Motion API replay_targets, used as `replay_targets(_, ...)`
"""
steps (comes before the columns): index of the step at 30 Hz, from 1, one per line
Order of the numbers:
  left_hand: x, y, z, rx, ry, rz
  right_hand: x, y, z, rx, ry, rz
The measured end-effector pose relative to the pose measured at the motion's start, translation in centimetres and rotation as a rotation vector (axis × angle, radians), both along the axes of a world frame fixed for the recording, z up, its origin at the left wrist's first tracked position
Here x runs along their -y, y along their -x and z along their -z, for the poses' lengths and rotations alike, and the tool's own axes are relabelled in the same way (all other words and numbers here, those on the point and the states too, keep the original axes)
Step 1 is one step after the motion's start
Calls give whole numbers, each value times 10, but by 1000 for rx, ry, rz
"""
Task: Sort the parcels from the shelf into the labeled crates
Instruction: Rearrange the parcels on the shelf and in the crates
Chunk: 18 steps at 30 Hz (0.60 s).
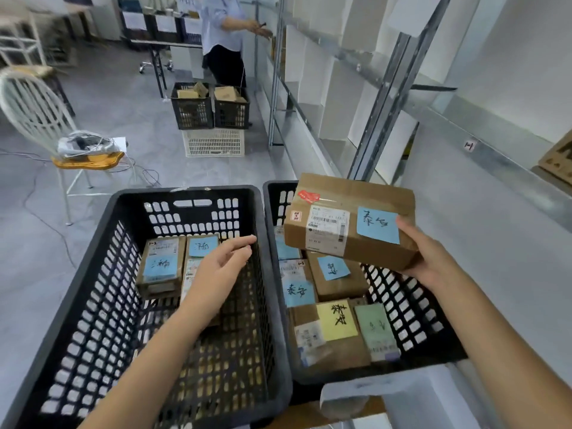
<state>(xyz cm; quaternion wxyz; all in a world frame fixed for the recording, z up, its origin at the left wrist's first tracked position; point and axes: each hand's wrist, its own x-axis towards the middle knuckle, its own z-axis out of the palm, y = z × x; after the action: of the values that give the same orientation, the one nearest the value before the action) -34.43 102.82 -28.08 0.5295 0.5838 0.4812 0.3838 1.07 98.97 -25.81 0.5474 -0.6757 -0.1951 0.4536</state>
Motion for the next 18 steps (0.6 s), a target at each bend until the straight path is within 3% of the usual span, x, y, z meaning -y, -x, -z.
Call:
replay_targets(9, -27, -56, 7, -165, -43, -45, -60, -48, 56, 11, 124, -116)
replay_targets(18, -56, -128, 2, -94, -40, -113, -118, -59, 110, -1, 140, -287)
